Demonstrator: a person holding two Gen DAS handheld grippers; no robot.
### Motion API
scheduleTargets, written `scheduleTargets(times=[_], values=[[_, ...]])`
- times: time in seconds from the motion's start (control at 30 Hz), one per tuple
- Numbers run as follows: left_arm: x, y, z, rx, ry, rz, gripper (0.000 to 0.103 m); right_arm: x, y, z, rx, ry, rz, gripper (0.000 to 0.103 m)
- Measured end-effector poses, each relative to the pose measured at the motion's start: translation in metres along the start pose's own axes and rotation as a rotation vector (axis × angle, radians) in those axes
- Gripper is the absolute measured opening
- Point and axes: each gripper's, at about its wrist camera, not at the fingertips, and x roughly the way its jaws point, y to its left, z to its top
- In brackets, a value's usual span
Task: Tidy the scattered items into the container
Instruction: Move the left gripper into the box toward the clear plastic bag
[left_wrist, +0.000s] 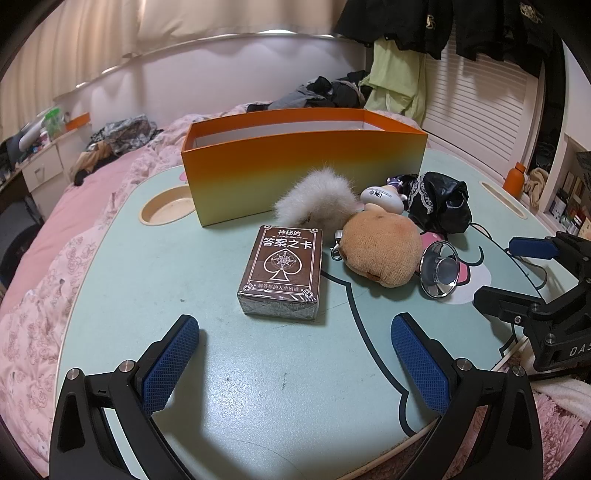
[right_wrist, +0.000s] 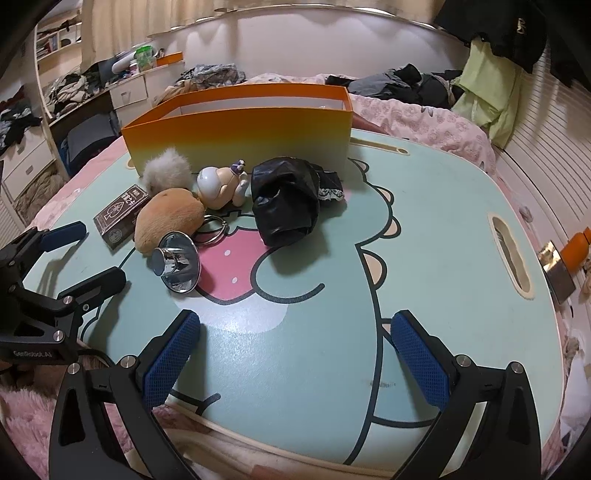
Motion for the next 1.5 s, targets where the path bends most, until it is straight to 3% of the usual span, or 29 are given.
scheduleTargets(times=[0.4,0.47,0.57,0.7,0.83,0.9,1.0,1.1,1.17,1.3,1.37,1.5], values=[[0.002,0.0,0.004,0.013,0.014,-0.012,0.103,-0.001,0.003,-0.001,-0.018,-0.014,0.018,0.103],[-0.008,0.002,0.01,0.023,-0.026,-0.002,0.103,-0.001,0.003,-0.001,-0.016,-0.015,0.018,0.103],[-0.032,0.008,0.031,0.033,-0.124,0.012,0.103,-0.001,0.004,-0.001,-0.017,-0.017,0.02,0.103],[-0.05,0.015,0.077,-0.015,-0.158,-0.081,0.103,-0.001,0.004,-0.001,-0.019,-0.017,0.022,0.103],[-0.057,0.002,0.126,-0.002,-0.228,-0.093,0.103,-0.001,0.003,-0.001,-0.021,-0.018,0.026,0.103],[-0.043,-0.012,0.152,0.042,-0.178,-0.129,0.103,-0.001,0.003,-0.001,-0.021,-0.019,0.027,0.103],[-0.005,-0.029,0.186,0.062,-0.039,-0.189,0.103,-0.001,0.003,-0.001,-0.021,-0.019,0.027,0.103],[0.04,-0.044,0.207,0.068,0.054,-0.148,0.094,-0.001,0.003,-0.001,-0.02,-0.019,0.026,0.103],[0.07,-0.053,0.214,0.07,0.112,-0.094,0.084,-0.001,0.003,-0.001,-0.021,-0.02,0.028,0.103],[0.118,-0.06,0.214,0.041,0.246,-0.096,0.071,-0.001,0.002,-0.001,-0.021,-0.022,0.029,0.103],[0.134,-0.054,0.214,-0.015,0.278,-0.061,0.068,-0.001,0.001,-0.001,-0.019,-0.023,0.027,0.103],[0.155,-0.051,0.215,-0.075,0.315,-0.094,0.055,-0.001,0.0,-0.001,-0.018,-0.026,0.028,0.103]])
